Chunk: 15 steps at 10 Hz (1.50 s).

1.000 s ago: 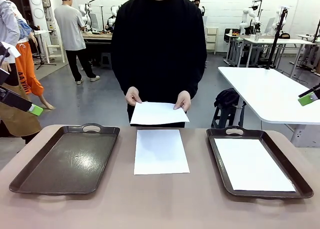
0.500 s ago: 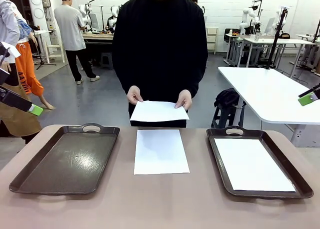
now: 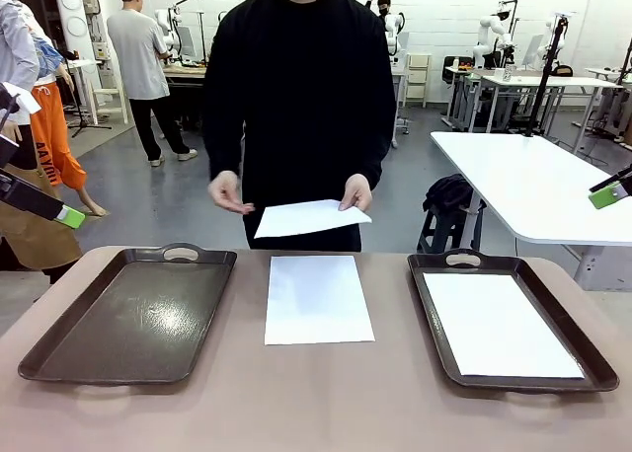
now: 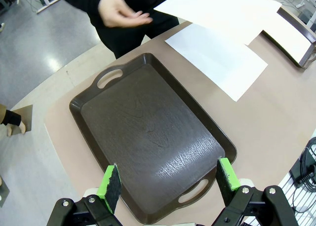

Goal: Sort the A4 documents.
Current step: Receive the A4 Paper.

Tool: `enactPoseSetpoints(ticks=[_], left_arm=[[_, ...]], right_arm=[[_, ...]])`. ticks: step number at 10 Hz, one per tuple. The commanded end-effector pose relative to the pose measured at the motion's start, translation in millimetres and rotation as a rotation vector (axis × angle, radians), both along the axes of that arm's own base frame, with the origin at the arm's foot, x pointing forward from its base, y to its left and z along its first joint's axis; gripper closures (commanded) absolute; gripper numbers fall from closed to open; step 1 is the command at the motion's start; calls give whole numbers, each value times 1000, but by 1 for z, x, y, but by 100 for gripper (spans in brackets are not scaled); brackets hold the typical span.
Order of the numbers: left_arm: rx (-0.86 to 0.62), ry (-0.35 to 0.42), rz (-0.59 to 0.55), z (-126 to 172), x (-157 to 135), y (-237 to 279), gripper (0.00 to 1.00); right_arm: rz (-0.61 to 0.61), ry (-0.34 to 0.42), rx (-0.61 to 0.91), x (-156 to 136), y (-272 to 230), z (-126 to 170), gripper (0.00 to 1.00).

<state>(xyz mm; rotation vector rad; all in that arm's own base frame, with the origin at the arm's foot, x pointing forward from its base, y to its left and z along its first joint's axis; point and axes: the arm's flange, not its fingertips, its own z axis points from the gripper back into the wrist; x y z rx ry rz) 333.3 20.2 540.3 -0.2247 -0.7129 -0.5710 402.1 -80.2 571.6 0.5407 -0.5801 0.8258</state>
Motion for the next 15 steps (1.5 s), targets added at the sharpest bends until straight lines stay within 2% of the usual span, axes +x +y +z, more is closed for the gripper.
enactPoseSetpoints(ticks=[1, 15], left_arm=[[-1, -3, -2, -1, 0, 2, 0], [0, 0, 0, 0, 0, 0, 0]], right_arm=[[-1, -3, -2, 1, 1, 0, 0], [-1, -3, -2, 1, 1, 0, 0]])
